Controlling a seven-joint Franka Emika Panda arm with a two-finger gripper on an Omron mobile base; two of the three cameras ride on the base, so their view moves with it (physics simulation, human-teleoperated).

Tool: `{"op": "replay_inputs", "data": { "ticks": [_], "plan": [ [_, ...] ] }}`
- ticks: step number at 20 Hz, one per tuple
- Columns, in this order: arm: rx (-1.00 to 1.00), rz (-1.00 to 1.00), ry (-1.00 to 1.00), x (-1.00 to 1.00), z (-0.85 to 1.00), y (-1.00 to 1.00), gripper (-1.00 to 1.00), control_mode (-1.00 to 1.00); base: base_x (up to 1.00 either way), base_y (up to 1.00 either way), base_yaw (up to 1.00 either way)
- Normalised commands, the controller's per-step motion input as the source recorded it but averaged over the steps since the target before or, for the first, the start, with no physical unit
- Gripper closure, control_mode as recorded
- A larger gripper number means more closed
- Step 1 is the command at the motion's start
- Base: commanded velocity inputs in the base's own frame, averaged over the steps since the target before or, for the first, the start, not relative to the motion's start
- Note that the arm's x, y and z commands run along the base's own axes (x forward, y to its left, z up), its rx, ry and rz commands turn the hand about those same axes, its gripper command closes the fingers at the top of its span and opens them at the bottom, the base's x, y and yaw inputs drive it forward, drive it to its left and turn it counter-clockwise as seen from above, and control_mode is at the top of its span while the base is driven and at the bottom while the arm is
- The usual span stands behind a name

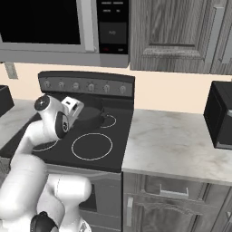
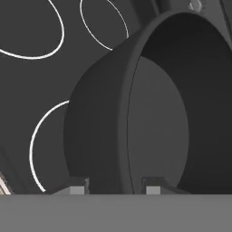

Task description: Move the pot and pan from the stove into the sink.

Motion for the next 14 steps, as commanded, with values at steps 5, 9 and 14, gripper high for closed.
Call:
{"op": "replay_inputs", "data": {
  "ticks": [5, 9, 14],
  "plan": [
    [0.00, 0.14, 0.00, -1.00, 0.46, 0.00, 1.00, -1.00, 0.00, 0.00, 0.00],
    [0.00, 0.16, 0.00, -0.94, 0.52, 0.00, 1.00, -1.00, 0.00, 0.00, 0.00],
    [-0.03, 0.17, 0.00, -0.90, 0.58, 0.05, 1.00, -1.00, 0.00, 0.00, 0.00]
  ]
}}
